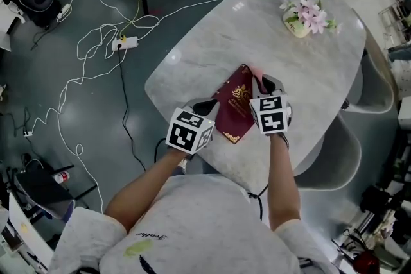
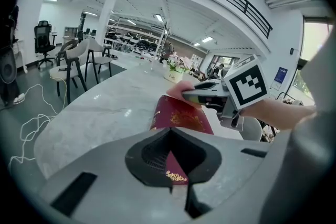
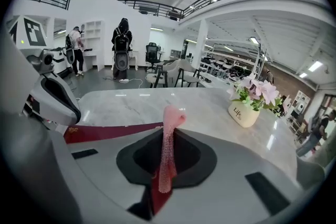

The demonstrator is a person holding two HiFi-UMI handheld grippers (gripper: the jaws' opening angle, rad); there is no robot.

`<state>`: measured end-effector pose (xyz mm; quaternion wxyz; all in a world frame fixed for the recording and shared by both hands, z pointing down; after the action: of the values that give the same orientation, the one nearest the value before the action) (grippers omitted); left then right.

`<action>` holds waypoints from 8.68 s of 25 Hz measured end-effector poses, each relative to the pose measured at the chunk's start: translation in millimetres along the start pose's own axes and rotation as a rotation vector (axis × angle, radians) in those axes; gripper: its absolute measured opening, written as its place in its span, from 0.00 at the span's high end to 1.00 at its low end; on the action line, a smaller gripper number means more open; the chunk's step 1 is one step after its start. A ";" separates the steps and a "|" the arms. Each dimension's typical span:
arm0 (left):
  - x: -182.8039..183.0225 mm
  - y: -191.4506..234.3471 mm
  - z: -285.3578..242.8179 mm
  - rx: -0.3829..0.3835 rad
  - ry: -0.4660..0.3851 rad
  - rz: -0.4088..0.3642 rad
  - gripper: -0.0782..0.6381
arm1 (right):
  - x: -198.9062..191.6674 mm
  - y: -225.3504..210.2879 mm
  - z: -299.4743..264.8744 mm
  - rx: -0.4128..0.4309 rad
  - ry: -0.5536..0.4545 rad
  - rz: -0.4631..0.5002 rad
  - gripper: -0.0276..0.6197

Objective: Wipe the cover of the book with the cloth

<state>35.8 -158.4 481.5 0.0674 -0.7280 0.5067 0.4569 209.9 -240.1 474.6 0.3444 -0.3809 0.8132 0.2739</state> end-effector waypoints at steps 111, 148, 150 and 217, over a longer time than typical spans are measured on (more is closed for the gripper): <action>-65.7 -0.4 138.9 -0.024 -0.110 -0.013 0.88 | -18.1 202.9 68.8 0.146 0.067 0.041 0.93; -64.1 6.6 170.2 -0.158 -0.161 -0.046 0.88 | 42.7 198.5 137.2 -0.033 -0.011 0.099 0.93; -60.5 11.7 164.4 -0.154 -0.160 -0.041 0.88 | 49.1 190.2 134.0 -0.033 -0.018 0.106 0.93; 18.5 99.2 -19.8 -0.036 0.013 0.127 0.88 | 43.3 21.8 -75.3 0.289 0.132 0.255 0.93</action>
<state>-30.4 -229.4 515.4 0.0220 -0.6982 0.5441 0.4646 145.3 -299.8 491.4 0.3042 -0.2388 0.9063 0.1703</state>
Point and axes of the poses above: the fingertips, and each gripper's own axes: z backward along the fingers, y to its left, x out of its top, the point moved 8 cm from there along z, backward along the fingers, and after that the axes turned 4 degrees about -y, right-handed, at the moved point
